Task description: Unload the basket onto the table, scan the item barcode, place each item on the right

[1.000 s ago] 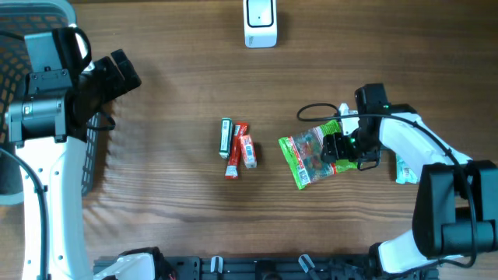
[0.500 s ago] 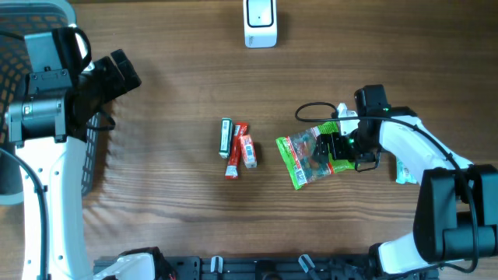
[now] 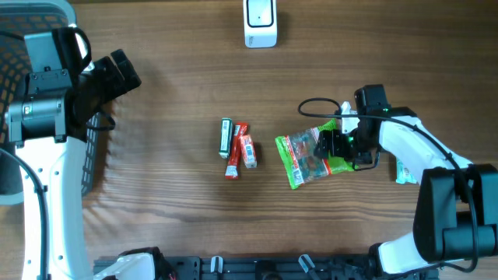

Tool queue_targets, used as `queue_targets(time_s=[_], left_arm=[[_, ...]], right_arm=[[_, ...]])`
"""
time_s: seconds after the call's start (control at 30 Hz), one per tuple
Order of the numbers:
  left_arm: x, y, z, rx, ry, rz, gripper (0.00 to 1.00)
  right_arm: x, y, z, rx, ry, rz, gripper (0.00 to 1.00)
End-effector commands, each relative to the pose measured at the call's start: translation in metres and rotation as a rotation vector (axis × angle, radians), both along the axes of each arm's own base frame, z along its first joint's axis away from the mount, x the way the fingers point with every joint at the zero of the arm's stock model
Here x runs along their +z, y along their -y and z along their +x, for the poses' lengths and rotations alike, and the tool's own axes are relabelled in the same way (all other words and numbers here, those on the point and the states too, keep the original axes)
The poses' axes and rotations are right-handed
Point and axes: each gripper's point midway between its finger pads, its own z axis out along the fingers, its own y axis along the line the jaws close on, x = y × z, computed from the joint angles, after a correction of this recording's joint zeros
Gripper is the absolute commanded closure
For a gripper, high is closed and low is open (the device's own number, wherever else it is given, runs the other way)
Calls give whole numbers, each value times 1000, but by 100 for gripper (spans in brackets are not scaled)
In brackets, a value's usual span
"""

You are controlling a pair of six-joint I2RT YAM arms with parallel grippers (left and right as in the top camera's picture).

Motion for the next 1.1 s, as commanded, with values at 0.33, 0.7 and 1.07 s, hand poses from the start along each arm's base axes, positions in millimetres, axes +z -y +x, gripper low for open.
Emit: queue_targets(time_s=[0.33, 0.7, 1.07], left_arm=[[7, -2, 0, -7, 16, 20, 0], [7, -2, 0, -7, 16, 20, 0], [7, -2, 0, -7, 16, 20, 0]], right_arm=[[16, -5, -4, 18, 45, -161, 5], [4, -1, -2, 41, 123, -348, 1], [-6, -15, -16, 47, 76, -252, 1]])
